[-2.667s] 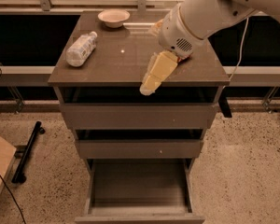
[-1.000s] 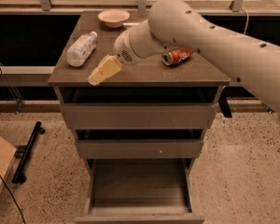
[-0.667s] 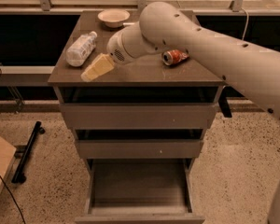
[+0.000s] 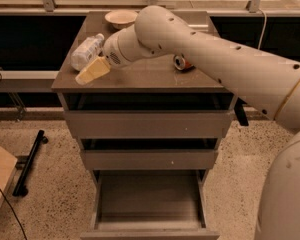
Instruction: Place blue plastic bottle into bottom drawer
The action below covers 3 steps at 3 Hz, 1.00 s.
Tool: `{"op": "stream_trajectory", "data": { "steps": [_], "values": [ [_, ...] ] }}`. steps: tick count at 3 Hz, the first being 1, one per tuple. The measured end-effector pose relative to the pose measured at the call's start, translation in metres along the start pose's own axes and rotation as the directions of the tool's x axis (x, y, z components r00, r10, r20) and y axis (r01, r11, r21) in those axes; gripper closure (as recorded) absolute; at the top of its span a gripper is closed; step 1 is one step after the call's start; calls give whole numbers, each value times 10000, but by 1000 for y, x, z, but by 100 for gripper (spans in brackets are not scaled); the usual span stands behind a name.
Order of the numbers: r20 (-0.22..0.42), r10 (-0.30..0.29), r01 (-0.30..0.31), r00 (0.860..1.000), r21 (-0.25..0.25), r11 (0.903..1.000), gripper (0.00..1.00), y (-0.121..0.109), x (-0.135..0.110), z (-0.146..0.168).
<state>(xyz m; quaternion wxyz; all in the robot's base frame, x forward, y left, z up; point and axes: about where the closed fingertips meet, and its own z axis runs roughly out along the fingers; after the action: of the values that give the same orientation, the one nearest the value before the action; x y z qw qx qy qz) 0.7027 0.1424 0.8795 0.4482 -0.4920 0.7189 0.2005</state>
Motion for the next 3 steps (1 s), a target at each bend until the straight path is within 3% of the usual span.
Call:
{"op": "stream_trajectory", "data": {
  "steps": [3],
  "values": [
    [1399,540,-514,9887,-223,9984,0,-6,-24,63]
  ]
}}
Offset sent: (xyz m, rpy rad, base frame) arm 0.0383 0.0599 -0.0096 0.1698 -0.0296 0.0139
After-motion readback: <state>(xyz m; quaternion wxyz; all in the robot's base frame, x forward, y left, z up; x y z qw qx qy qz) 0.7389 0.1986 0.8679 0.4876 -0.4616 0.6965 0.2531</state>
